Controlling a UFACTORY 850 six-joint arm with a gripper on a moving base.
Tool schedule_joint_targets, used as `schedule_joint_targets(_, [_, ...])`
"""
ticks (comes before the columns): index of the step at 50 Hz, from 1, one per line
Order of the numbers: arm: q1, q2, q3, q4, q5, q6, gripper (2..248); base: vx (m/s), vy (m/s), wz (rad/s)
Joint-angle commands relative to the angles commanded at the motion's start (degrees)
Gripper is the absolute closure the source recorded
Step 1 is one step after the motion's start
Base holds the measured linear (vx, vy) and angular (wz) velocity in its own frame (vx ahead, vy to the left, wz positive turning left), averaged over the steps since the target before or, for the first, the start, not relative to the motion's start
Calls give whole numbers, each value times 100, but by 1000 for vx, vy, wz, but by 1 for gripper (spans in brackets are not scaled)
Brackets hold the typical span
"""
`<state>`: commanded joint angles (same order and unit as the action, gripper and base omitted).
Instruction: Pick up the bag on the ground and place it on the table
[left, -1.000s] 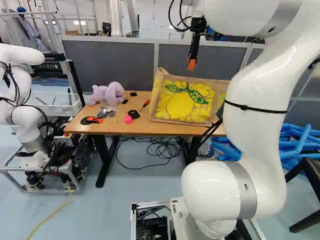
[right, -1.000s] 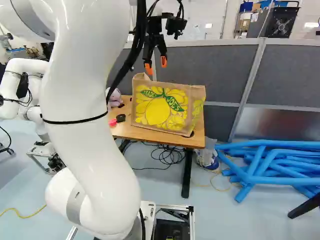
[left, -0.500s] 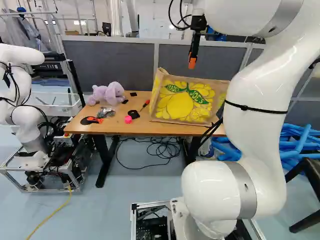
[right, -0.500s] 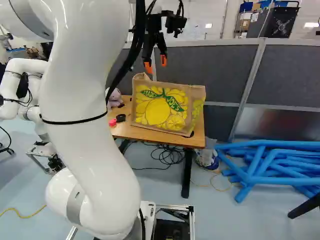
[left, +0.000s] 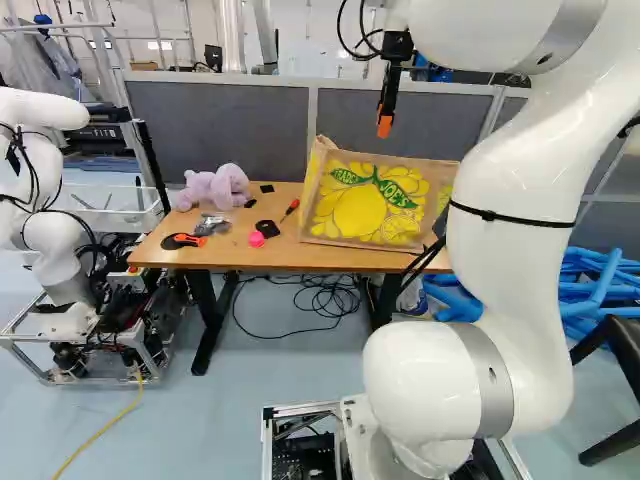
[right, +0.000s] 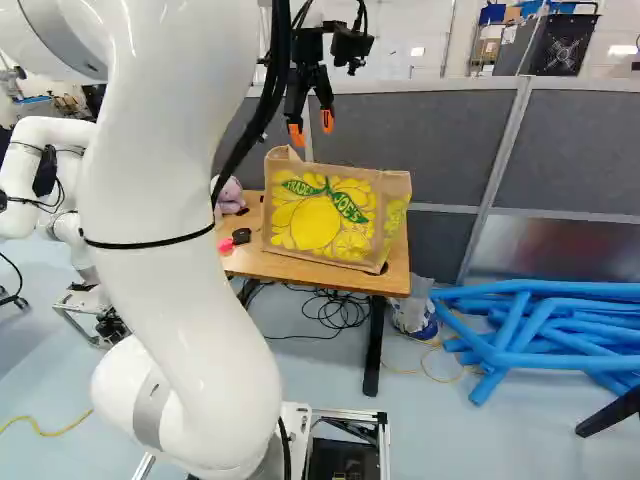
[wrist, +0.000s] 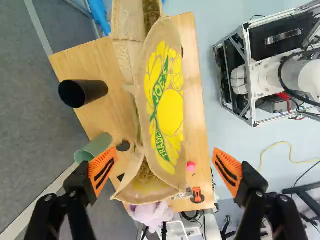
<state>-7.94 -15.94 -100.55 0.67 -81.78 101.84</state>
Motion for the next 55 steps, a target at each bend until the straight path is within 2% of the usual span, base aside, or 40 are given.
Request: schedule_joint_targets(55, [0, 0, 0, 0, 0, 0, 3, 0, 0, 0])
